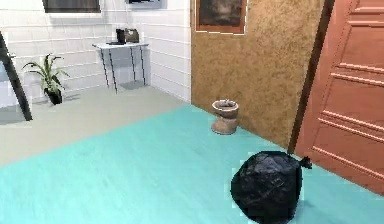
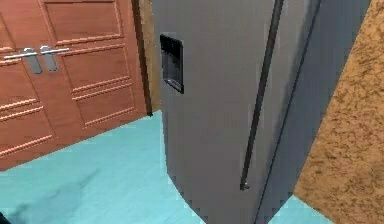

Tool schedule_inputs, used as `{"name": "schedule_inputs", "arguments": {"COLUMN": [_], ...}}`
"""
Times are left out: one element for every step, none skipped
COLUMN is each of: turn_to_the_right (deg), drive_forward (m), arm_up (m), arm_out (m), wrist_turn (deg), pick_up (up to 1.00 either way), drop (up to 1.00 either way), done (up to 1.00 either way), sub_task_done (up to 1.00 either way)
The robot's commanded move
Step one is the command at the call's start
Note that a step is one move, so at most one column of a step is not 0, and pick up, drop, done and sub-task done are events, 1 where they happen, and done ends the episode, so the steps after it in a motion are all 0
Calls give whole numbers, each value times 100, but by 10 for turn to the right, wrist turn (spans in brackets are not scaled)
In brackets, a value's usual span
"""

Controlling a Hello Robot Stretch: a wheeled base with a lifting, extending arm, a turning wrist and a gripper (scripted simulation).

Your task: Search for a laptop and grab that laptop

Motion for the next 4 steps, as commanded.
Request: {"name": "schedule_inputs", "arguments": {"turn_to_the_right": [-240, 0, -30, 0], "drive_forward": [0, 100, 0, 100], "arm_up": [0, 0, 0, 0], "arm_out": [0, 0, 0, 0], "wrist_turn": [0, 0, 0, 0], "pick_up": [0, 0, 0, 0], "drop": [0, 0, 0, 0], "done": [0, 0, 0, 0], "sub_task_done": [0, 0, 0, 0]}}
